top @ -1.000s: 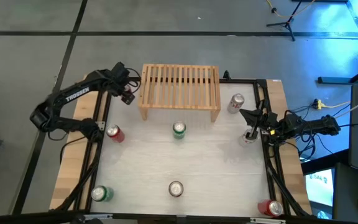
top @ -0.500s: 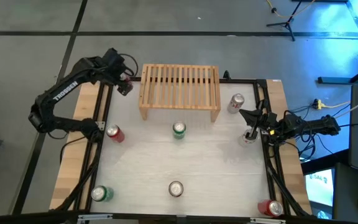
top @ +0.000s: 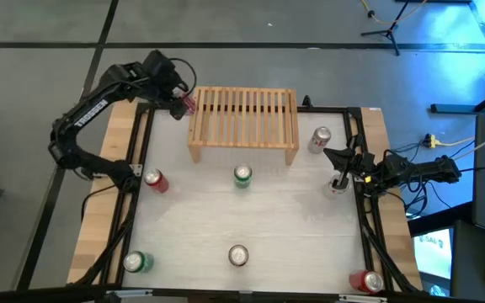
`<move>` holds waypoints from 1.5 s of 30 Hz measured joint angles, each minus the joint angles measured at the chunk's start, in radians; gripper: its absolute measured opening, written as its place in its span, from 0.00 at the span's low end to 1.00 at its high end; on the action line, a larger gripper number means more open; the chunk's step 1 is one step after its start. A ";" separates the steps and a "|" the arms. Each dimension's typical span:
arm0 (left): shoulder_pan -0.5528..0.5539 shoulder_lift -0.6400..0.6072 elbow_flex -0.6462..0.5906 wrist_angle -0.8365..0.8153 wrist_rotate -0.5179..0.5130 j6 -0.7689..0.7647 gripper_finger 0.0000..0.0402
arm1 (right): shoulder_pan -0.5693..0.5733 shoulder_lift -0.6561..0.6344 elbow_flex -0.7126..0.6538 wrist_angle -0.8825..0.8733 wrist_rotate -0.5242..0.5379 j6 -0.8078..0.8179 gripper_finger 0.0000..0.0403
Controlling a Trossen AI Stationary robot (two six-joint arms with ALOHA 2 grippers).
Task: Place canned beverage on shelf
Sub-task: Put the top red white soda can on the shelf
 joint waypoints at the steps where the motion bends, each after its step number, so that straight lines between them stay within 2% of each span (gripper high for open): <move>1: -0.002 0.024 0.024 -0.008 0.015 0.001 0.64 | 0.000 0.000 0.000 0.000 0.000 0.000 0.00; 9: -0.013 0.236 0.249 -0.110 0.028 0.028 0.64 | 0.000 0.000 0.000 -0.003 0.000 0.006 0.00; 14: -0.013 0.318 0.327 -0.113 0.028 0.061 0.64 | 0.000 0.000 0.000 -0.010 0.000 0.025 0.00; 22: -0.004 0.380 0.331 -0.141 0.070 0.111 0.65 | 0.000 0.000 0.000 -0.022 0.000 0.026 0.00; 31: -0.005 0.384 0.331 -0.145 0.077 0.128 0.77 | 0.000 0.000 0.000 -0.023 0.000 0.026 0.00; 39: -0.005 0.383 0.331 -0.136 0.079 0.132 0.80 | 0.000 0.000 0.000 -0.023 0.000 0.026 0.00; 45: -0.009 0.383 0.331 -0.139 0.080 0.132 0.86 | 0.000 0.000 0.000 -0.022 0.000 0.026 0.00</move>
